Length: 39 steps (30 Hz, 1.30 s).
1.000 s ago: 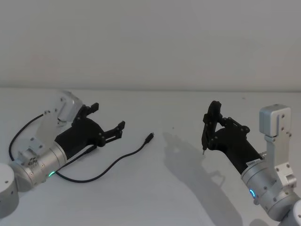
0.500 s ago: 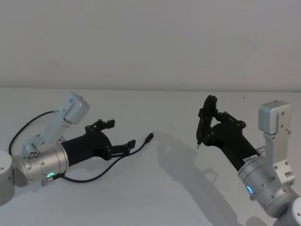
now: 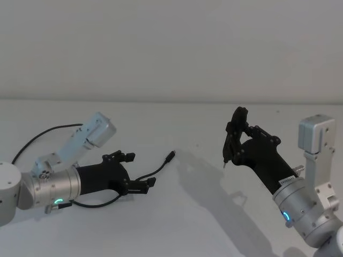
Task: Pick up the data cable with the one hand.
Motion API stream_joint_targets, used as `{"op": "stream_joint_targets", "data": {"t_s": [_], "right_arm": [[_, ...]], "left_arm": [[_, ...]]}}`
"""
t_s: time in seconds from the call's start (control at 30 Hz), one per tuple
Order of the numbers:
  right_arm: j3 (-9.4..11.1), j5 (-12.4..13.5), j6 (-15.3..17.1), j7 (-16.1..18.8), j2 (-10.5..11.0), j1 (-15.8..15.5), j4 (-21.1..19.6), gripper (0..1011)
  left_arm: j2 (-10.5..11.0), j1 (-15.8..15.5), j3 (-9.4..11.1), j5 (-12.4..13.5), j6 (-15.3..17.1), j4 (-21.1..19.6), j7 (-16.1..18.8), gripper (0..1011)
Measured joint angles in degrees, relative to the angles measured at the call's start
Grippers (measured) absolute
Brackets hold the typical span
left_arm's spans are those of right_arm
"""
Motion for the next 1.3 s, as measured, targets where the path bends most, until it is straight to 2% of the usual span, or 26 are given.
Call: {"op": "stream_joint_targets", "data": {"t_s": [0.43,0.77,1.3], "right_arm": [[1.1,1.1,-0.5,1.8,0.0,-0.7,0.0,275],[1.8,1.6,-0.6,2.9,-0.1,-1.1,0.1,274],[2.6,1.7,-0.8,4.4,-0.3,-1.7,0.3,274]], "left_arm": [[0.3,-1.0,2.4,5.4,2.8,-2.4,5.3,1000],[-0.3,-0.7,3.0,7.0,4.7,-3.1,7.1,1000],[-0.4,0.6,2.6,8.2,6.4,-4.1,8.7,1001]]}}
